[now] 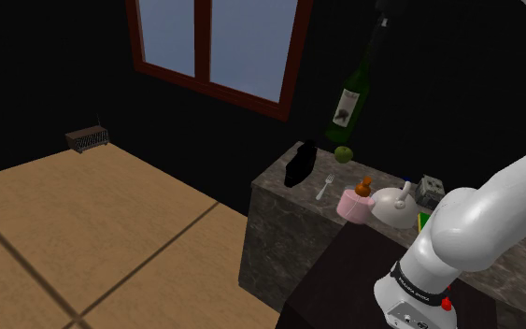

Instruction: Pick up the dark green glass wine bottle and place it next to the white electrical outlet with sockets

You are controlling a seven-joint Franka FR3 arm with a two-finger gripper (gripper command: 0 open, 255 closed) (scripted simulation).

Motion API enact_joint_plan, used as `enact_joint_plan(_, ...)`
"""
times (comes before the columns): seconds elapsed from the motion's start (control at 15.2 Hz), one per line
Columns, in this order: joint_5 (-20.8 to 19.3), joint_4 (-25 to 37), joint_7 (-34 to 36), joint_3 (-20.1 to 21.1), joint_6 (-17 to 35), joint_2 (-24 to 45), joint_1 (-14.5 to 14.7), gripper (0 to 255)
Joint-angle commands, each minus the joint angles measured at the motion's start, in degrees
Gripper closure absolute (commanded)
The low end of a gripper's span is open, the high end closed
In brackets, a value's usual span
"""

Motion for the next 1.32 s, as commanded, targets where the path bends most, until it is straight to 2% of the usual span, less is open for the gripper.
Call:
enact_joint_plan(0.0,0.19,3.09,-0.49,-0.19,-1.83,1.23,0.01,255)
enact_joint_plan(0.53,1.30,16.72,-2.45,-1.15,-9.45,7.27,-0.04,255)
enact_joint_plan(0.99,3.36,32.71,-5.13,-2.99,-17.72,15.11,-0.86,255)
enact_joint_plan(1.25,1.94,22.21,-9.34,-5.29,-11.91,9.72,-2.67,255)
